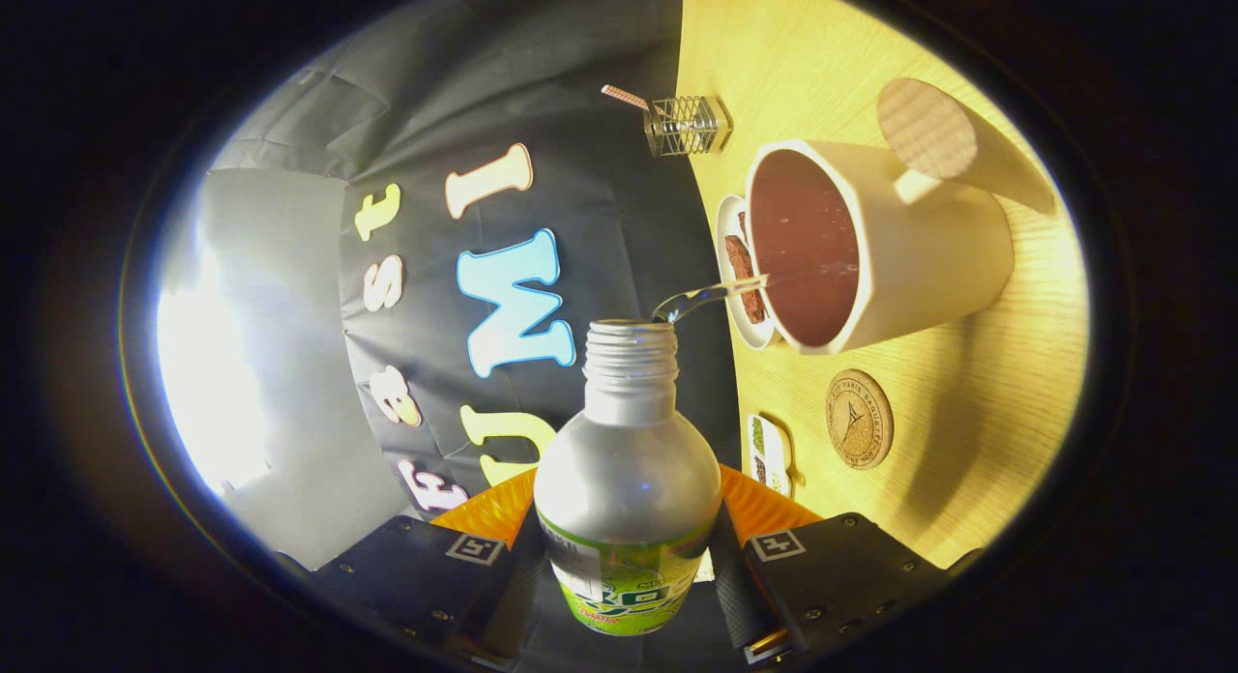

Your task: Take the bottle from table, then pour the juice into the cup, finally place the bottle on the coaster

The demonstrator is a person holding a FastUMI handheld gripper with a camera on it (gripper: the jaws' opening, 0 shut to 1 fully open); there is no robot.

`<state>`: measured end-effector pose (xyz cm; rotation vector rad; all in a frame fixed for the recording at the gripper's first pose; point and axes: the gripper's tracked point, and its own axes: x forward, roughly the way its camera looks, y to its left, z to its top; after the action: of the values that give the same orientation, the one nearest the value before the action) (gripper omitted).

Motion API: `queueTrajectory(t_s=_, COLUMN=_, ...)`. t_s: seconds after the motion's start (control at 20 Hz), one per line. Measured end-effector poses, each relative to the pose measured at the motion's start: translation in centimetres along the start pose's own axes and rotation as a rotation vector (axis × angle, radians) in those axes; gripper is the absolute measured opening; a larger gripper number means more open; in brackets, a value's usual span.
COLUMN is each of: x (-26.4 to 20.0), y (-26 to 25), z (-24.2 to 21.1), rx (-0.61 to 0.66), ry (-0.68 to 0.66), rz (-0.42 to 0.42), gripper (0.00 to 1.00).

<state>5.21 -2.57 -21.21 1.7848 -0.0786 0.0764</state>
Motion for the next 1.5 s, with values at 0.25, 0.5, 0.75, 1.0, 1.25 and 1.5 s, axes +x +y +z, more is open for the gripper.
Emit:
queueTrajectory(t_s=0.25, x=0.1, y=0.1, z=-0.2, rx=-0.006, ry=0.007, rz=0.007, gripper=0.77)
queueTrajectory(t_s=0.5, x=0.2, y=0.4, z=-0.5, rx=0.017, ry=0.007, rz=0.017, gripper=0.77)
queueTrajectory(t_s=0.75, x=0.1, y=0.7, z=-0.7, rx=0.044, ry=0.008, rz=0.028, gripper=0.77)
queueTrajectory(t_s=1.0, x=-0.1, y=0.7, z=-0.7, rx=0.079, ry=0.003, rz=0.036, gripper=0.77)
queueTrajectory(t_s=1.25, x=0.0, y=0.9, z=-0.8, rx=0.100, ry=0.001, rz=0.048, gripper=0.77)
queueTrajectory(t_s=1.5, x=0.1, y=1.1, z=-1.0, rx=0.116, ry=0.001, rz=0.059, gripper=0.77)
